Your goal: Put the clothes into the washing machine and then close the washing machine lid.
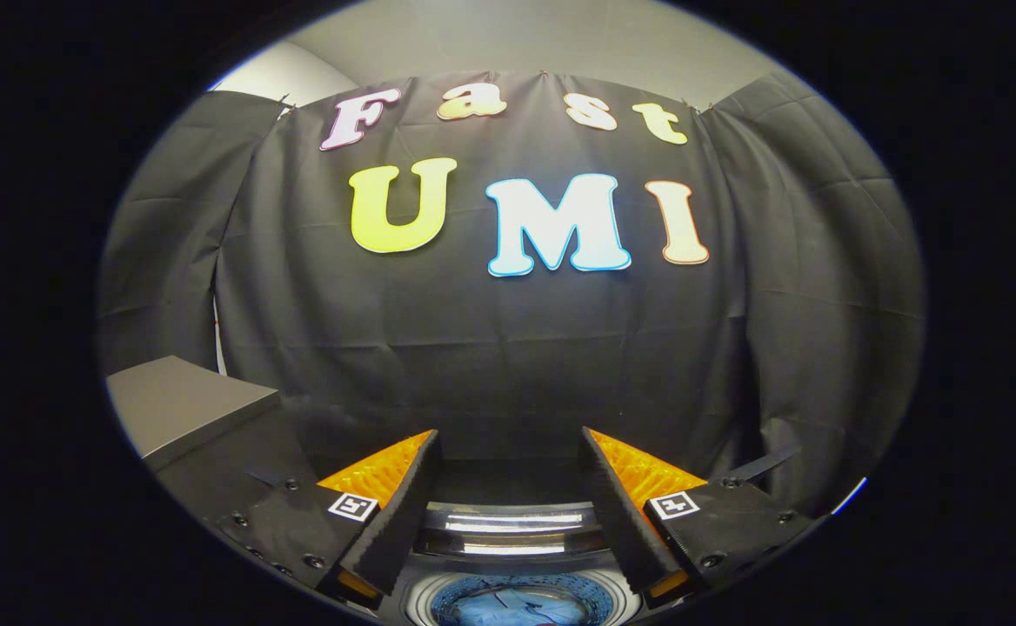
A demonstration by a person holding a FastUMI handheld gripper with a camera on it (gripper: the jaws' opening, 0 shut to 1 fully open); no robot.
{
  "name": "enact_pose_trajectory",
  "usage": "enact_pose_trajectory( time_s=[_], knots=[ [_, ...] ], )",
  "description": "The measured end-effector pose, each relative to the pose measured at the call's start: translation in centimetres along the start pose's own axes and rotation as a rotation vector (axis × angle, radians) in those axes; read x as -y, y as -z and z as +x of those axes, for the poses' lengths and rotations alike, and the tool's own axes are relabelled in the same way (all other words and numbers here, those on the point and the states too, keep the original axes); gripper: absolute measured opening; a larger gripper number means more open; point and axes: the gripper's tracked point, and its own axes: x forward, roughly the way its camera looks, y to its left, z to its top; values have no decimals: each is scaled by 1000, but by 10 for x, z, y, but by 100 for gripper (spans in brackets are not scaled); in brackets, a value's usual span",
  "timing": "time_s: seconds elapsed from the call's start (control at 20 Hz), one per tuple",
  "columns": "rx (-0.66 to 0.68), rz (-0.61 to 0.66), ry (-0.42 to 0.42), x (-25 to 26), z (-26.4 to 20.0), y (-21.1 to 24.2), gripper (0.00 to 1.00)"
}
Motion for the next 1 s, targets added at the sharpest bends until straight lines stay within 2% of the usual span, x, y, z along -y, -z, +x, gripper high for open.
enact_pose_trajectory(
  time_s=[0.45, 1.0],
  knots=[
    [-33, 1, 0, 0, -30, 21, 98],
    [-109, 12, -23, -4, -80, 76, 97]
  ],
)
